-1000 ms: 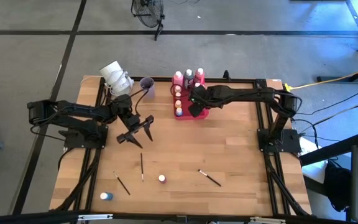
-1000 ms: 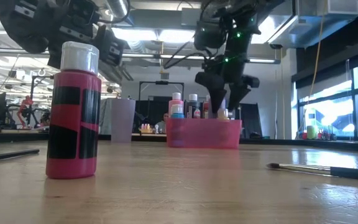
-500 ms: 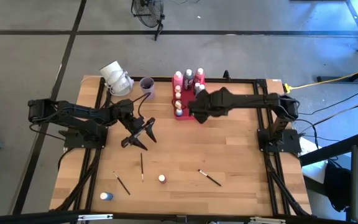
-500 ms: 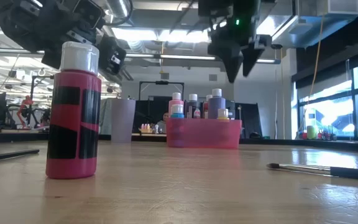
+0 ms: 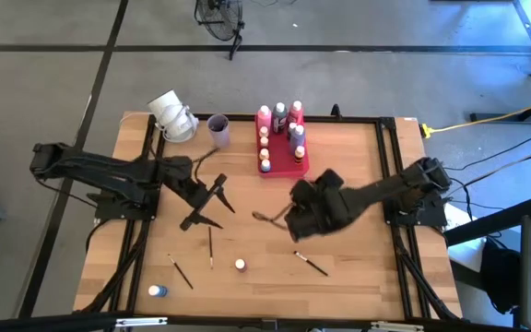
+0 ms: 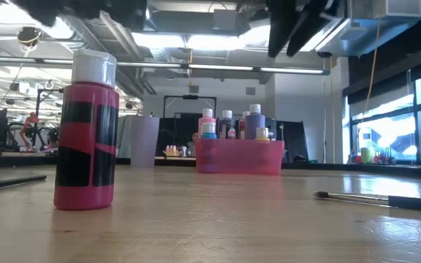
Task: Pick & Place Paint Supplies
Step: Put the black paint brush into the purple cup
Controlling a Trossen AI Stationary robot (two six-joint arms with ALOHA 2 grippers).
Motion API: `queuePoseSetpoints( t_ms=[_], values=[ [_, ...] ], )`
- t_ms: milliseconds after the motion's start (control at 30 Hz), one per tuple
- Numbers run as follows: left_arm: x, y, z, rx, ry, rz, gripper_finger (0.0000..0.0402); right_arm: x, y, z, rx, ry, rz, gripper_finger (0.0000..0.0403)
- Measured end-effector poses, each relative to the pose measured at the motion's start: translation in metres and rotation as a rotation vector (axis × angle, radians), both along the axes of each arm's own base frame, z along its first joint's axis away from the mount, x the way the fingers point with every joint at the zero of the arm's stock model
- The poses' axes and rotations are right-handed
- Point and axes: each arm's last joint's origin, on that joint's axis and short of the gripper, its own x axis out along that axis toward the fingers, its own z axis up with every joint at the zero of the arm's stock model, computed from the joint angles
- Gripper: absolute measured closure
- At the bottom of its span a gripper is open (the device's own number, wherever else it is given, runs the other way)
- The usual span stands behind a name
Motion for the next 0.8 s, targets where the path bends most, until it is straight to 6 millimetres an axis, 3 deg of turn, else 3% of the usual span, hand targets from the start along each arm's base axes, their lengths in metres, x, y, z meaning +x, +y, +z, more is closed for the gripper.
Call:
queuePoseSetpoints(
  t_ms=[200,400,533,800],
  values=[
    [-0.016,-0.03,0.004,0.286,0.262,0.084,0.0153,-0.021,0.052,0.002,-0.027,-0.159,0.045,0.0105],
    [-0.028,-0.062,-0.001,0.363,0.311,0.051,0.0153,-0.039,0.094,-0.004,-0.113,-0.325,0.167,0.0105],
    [-0.034,-0.083,-0.008,0.377,0.343,-0.003,0.0153,-0.044,0.11,-0.016,-0.134,-0.437,0.199,0.0105],
    [-0.032,-0.122,-0.043,0.522,0.441,-0.109,0.0153,-0.034,0.125,-0.046,0.069,-0.58,0.183,0.0105]
  ],
)
